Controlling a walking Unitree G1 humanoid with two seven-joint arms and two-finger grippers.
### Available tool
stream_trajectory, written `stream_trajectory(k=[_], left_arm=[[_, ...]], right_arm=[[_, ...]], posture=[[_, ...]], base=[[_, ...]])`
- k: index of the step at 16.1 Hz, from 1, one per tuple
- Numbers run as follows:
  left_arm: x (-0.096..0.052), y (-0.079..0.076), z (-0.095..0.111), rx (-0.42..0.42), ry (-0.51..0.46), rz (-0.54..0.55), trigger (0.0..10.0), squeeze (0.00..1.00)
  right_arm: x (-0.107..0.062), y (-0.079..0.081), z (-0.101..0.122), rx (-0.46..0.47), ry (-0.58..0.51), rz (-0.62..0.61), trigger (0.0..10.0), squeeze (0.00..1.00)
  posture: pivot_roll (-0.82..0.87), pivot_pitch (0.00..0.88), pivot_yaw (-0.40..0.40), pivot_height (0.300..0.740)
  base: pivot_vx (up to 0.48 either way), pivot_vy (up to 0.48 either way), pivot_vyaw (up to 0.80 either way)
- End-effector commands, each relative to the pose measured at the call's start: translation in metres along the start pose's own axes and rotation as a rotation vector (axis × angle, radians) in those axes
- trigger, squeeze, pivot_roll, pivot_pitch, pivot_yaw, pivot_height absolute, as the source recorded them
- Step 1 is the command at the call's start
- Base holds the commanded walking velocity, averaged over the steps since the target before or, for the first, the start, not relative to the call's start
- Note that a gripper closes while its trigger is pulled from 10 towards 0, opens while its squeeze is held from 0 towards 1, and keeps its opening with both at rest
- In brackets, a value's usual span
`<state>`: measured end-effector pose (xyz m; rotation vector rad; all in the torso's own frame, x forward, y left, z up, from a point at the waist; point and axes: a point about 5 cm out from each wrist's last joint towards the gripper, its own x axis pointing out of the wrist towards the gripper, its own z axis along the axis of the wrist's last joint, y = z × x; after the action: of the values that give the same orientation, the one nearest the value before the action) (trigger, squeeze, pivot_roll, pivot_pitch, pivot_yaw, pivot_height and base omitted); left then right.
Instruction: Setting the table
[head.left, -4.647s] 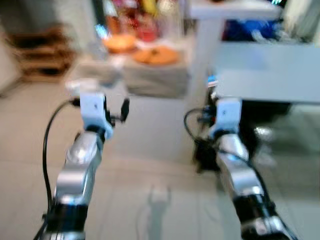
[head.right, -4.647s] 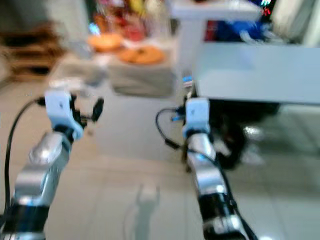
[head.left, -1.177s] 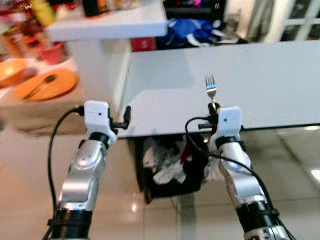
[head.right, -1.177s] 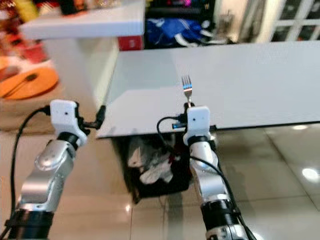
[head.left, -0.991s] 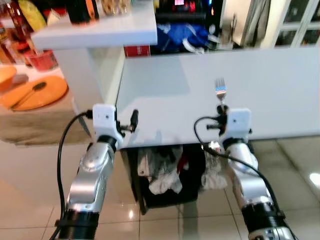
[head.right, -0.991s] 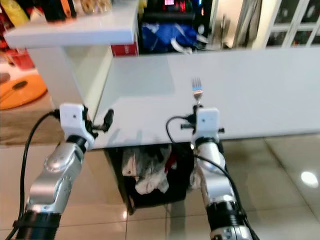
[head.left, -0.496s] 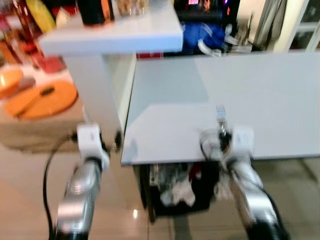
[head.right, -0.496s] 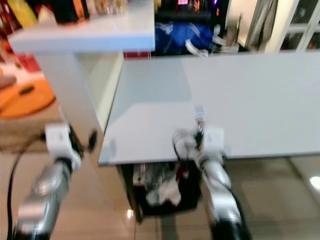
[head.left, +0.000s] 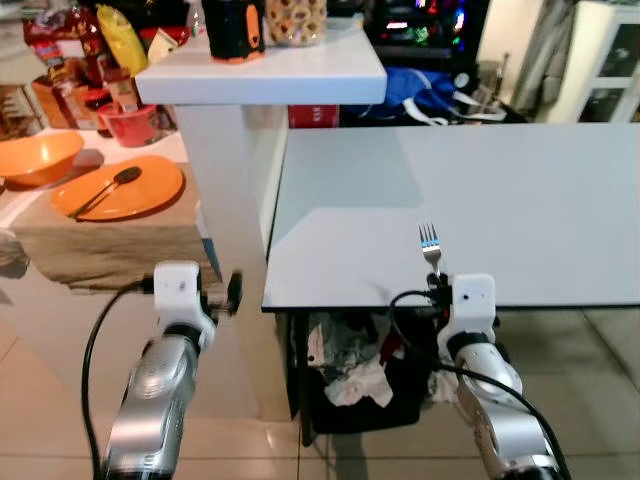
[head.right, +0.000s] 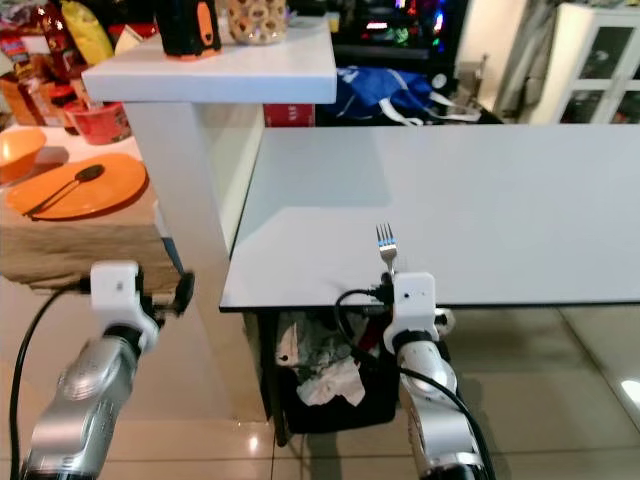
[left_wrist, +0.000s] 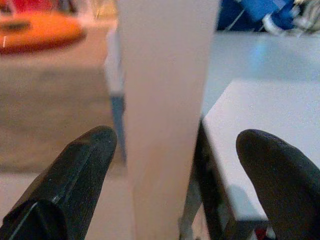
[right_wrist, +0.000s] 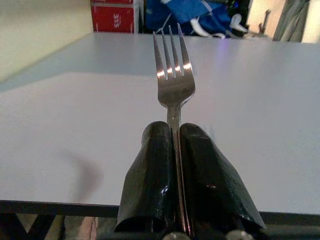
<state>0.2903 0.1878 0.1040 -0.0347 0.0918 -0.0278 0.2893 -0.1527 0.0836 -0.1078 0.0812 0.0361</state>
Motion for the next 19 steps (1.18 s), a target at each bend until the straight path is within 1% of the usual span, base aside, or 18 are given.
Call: stream_trajectory(k=[1, 3, 5, 10, 15, 19], left_arm=[[0.005, 0.0, 0.003, 0.008, -0.011, 0.0, 10.0, 0.0], [0.008, -0.001, 0.003, 0.01, -0.012, -0.005, 10.0, 0.0], [0.012, -0.004, 0.002, 0.006, -0.007, -0.007, 10.0, 0.0], [0.012, -0.011, 0.001, -0.012, -0.014, -0.016, 10.0, 0.0], [0.015, -0.012, 0.002, -0.004, -0.023, -0.019, 10.0, 0.0], [0.018, -0.015, 0.004, 0.016, -0.032, -0.033, 10.0, 0.0]], right_arm=[[0.004, 0.0, 0.006, -0.003, -0.023, -0.007, 0.0, 0.0], [0.005, 0.002, 0.009, -0.006, -0.033, -0.003, 0.0, 0.0], [0.007, 0.001, 0.007, -0.005, -0.029, -0.004, 0.0, 0.0], [0.009, 0.002, 0.009, -0.016, -0.038, 0.0, 0.0, 0.0], [0.011, 0.003, 0.011, -0.019, -0.047, 0.004, 0.0, 0.0], [0.012, 0.003, 0.01, -0.016, -0.046, -0.001, 0.0, 0.0]], posture=[[-0.12, 0.0, 0.067, 0.74], [-0.12, 0.0, 0.07, 0.74], [-0.12, 0.0, 0.071, 0.74], [-0.13, 0.0, 0.07, 0.74], [-0.13, 0.0, 0.072, 0.74], [-0.13, 0.0, 0.081, 0.74]], base=[[0.0, -0.461, 0.0], [0.0, -0.459, 0.0], [0.0, -0.454, 0.0], [0.0, -0.452, 0.0], [0.0, -0.431, 0.0], [0.0, -0.439, 0.0]])
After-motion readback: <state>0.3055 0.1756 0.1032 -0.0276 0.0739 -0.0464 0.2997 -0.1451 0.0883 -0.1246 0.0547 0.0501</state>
